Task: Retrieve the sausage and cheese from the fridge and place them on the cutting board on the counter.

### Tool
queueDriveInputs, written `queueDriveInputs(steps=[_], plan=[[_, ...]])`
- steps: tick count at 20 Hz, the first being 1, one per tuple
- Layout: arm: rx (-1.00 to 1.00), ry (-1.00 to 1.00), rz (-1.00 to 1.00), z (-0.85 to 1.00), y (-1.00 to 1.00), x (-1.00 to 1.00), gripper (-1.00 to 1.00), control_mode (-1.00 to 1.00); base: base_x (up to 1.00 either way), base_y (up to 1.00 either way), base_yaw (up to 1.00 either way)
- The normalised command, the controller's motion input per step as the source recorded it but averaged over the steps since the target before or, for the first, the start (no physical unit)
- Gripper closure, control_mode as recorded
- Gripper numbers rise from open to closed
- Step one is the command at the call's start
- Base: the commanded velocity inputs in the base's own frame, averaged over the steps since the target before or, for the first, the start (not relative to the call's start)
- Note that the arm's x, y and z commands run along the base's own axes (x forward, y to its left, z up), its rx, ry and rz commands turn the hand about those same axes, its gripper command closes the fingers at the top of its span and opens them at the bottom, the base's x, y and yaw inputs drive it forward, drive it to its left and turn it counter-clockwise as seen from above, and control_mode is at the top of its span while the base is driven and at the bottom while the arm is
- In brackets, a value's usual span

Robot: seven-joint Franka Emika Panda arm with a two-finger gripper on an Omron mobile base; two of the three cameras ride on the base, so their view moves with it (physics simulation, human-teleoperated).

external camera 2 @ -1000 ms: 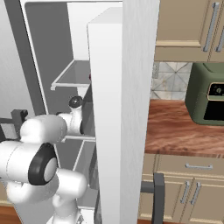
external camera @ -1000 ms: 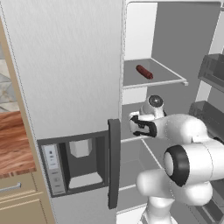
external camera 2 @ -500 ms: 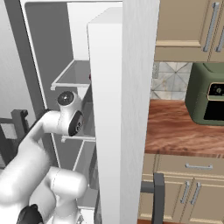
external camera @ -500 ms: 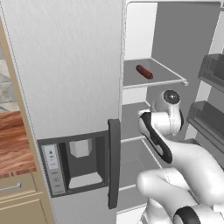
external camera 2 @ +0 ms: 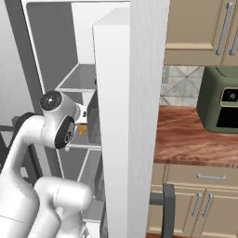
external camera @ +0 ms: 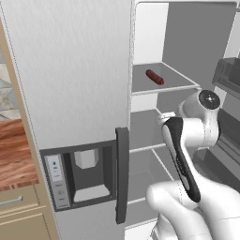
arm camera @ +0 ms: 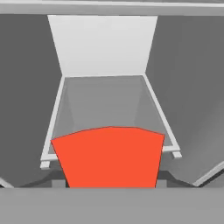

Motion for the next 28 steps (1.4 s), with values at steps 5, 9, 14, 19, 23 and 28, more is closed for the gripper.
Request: queueDriveInputs(steps=[5, 9, 14, 19, 23, 28], plan=[[0.01, 0.05, 0.0, 0.88, 0.0, -1.0, 1.0, -1.0, 0.0, 0.0, 0.0], [0.0, 0.03, 0.0, 0.58, 0.05, -0.99, 1.0, -1.0, 0.0, 0.0, 0.0], [-0.04, 0.02, 0.0, 0.3, 0.12, -0.65, 1.0, -1.0, 0.0, 0.0, 0.0], [-0.05, -0.02, 0.0, 0.0, 0.13, -0.11, 1.0, -1.0, 0.0, 0.0, 0.0], [-0.01, 0.0, 0.0, 0.04, 0.01, -0.22, 1.0, -1.0, 0.0, 0.0, 0.0], [0.0, 0.0, 0.0, 0.09, 0.0, -0.09, 1.0, -1.0, 0.0, 0.0, 0.0]])
